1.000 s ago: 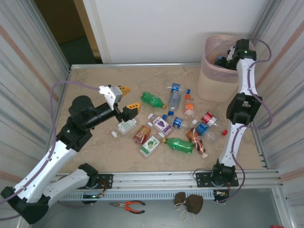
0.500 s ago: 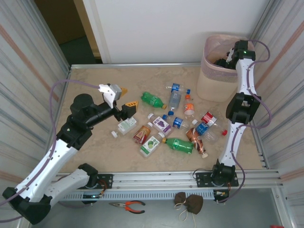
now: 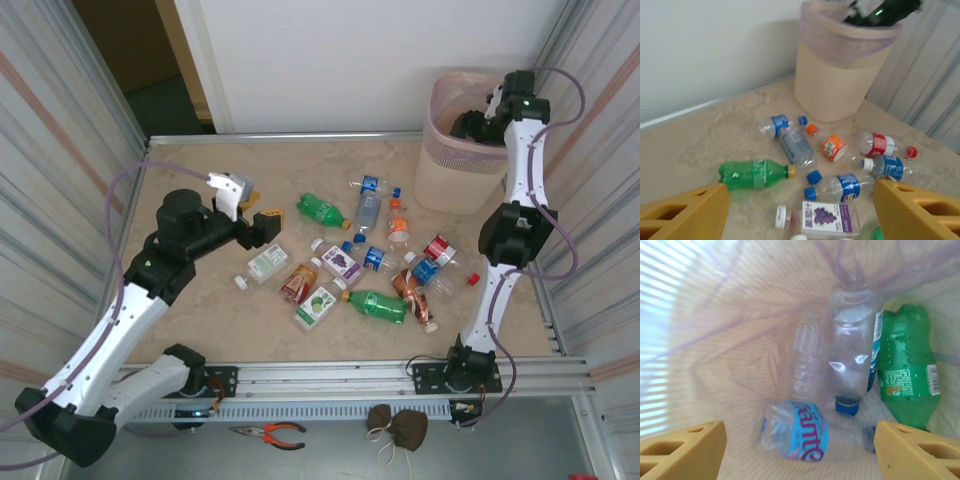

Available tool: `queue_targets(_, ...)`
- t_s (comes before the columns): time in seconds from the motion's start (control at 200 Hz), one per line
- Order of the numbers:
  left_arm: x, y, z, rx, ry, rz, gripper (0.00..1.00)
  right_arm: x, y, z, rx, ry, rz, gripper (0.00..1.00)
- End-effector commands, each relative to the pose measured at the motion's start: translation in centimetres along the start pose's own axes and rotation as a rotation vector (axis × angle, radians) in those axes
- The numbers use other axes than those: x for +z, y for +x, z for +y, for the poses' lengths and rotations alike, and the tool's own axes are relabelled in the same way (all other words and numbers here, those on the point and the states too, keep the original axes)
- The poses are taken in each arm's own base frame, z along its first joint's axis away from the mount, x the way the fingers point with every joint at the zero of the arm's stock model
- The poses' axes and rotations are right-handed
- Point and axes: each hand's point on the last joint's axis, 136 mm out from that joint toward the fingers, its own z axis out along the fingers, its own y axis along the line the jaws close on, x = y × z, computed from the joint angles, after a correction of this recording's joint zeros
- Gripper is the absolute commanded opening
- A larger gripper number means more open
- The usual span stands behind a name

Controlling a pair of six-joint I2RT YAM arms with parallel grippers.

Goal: Put the plastic bottles in the bin

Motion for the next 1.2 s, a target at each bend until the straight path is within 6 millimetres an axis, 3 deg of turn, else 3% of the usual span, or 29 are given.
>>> queue_targets(0.0, -0.1, 0.7, 1.5, -0.114, -0.044, 0.047, 0.75, -6.0, -2.0, 2.5, -0.051, -0.018, -0.130, 0.76)
queue_targets(0.311, 1.3, 5.5, 3.8, -0.132, -0.120, 0.228, 0.75, -12.4, -2.2, 5.4, -0.132, -0.012, -0.243, 0.77)
queue_targets(0.601, 2.9, 10.4, 5.6, -0.163, -0.168, 0.424, 0.77, -17.2, 0.0, 8.5, -0.180, -0.057, -0.301, 0.77)
queue_targets(0.802, 4.1, 14.0, 6.8, -0.169, -0.192, 0.568, 0.78, -19.2, 2.6, 9.9, -0.184, -0.116, -0.333, 0.77)
queue_targets(1.037, 5.4, 18.5, 8.3, -0.158, -0.217, 0.737, 0.79, -19.9, 5.0, 9.3, -0.163, -0.135, -0.336, 0.77)
queue_targets(1.197, 5.1, 21.5, 9.1, -0.120, -0.230, 0.891, 0.81, -20.4, 6.0, 9.0, -0.158, -0.136, -0.334, 0.78)
